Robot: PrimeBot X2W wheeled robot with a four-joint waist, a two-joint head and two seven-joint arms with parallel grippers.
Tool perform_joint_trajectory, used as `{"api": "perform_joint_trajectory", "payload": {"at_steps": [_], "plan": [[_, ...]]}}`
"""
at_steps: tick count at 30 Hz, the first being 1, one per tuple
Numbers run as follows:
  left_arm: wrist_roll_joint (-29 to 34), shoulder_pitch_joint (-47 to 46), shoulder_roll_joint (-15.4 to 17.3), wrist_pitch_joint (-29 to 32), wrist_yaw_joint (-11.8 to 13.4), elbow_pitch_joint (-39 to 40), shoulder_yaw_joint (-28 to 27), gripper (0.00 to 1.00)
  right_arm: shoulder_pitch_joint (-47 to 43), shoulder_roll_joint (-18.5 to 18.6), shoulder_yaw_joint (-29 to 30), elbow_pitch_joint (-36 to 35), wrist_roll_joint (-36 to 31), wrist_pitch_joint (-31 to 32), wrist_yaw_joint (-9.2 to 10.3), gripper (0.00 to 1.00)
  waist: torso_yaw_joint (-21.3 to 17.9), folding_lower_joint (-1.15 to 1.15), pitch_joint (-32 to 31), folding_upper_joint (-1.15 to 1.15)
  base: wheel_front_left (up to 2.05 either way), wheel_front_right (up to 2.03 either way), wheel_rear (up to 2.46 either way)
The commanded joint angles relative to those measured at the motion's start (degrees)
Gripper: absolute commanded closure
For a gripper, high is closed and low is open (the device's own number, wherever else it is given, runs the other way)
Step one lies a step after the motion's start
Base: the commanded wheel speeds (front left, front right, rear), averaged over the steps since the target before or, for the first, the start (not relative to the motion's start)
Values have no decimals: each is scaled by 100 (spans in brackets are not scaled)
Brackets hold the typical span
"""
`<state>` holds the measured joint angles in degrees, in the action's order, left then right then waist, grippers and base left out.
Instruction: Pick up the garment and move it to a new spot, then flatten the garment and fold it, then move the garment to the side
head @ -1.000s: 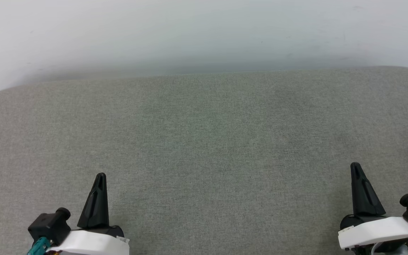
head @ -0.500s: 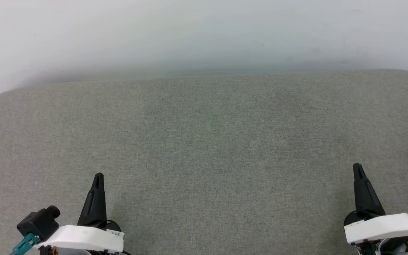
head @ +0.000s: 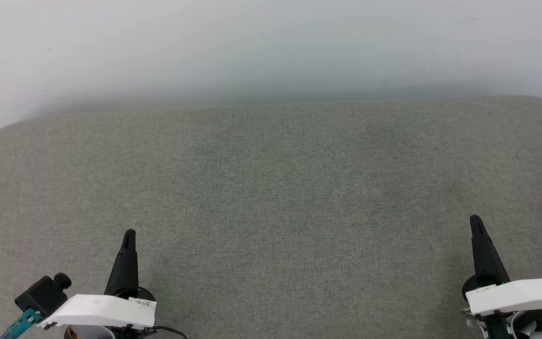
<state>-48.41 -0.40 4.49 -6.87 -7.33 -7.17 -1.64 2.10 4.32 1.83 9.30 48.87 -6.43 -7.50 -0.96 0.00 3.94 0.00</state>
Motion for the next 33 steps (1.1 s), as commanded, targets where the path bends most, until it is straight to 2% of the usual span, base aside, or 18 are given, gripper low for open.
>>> {"api": "perform_joint_trajectory", "payload": {"at_steps": [1,12,33], "plan": [[-237,-152,34,48,-13,26,-10,100,125,55,22,-31,247,54,0,100,3,0,-9,0,0,0,0],[-1112,-239,45,254,-15,-109,-42,100,189,57,58,64,1100,256,0,100,16,0,-62,0,0,0,0],[-2403,-374,41,577,-19,-316,-115,100,286,43,132,212,2364,583,1,100,41,0,-157,0,0,0,0]]}}
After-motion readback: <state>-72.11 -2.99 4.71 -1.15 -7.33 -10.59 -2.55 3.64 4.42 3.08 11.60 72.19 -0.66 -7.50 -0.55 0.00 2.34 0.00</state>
